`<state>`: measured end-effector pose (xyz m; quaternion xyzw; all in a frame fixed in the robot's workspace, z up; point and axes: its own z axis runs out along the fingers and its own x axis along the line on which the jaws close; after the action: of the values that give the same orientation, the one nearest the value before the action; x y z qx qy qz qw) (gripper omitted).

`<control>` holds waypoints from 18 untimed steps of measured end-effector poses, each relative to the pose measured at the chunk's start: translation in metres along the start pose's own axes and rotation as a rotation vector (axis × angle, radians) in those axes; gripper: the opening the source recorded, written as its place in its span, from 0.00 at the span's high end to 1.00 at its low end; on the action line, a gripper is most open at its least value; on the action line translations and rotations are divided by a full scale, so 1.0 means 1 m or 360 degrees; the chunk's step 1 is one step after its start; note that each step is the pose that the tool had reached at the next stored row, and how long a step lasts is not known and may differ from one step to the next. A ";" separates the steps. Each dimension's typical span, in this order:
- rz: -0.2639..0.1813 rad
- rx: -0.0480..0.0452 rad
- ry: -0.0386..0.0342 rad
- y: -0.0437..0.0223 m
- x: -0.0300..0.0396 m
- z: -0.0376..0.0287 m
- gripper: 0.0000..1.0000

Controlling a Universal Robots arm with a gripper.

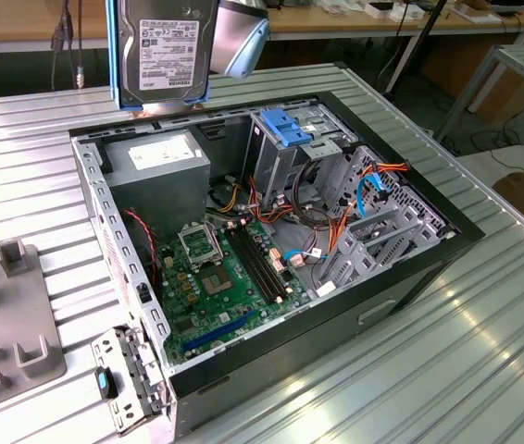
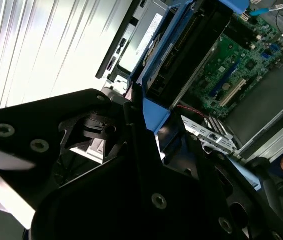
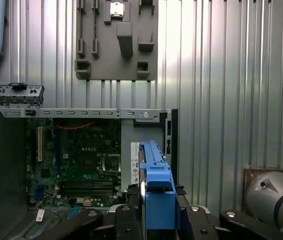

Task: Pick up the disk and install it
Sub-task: 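Pick up the disk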

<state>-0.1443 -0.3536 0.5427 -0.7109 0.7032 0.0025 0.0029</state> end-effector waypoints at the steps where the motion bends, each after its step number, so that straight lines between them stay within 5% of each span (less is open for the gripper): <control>1: 0.0000 0.0000 0.0000 -0.0001 0.0000 0.0000 0.63; 5: 0.0000 0.0000 0.0000 -0.0012 0.0002 0.0000 0.63; 13: 0.0000 0.0000 0.0000 -0.0499 0.0007 0.0000 0.63; 14: 0.0000 0.0000 0.0000 -0.0577 0.0008 0.0000 0.63; 16: 0.0000 0.0000 0.0000 -0.0885 0.0011 0.0000 0.63; 18: 0.0000 0.0000 0.0000 -0.1127 0.0013 0.0000 0.63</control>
<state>-0.0316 -0.3538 0.5428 -0.7109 0.7032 0.0025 0.0029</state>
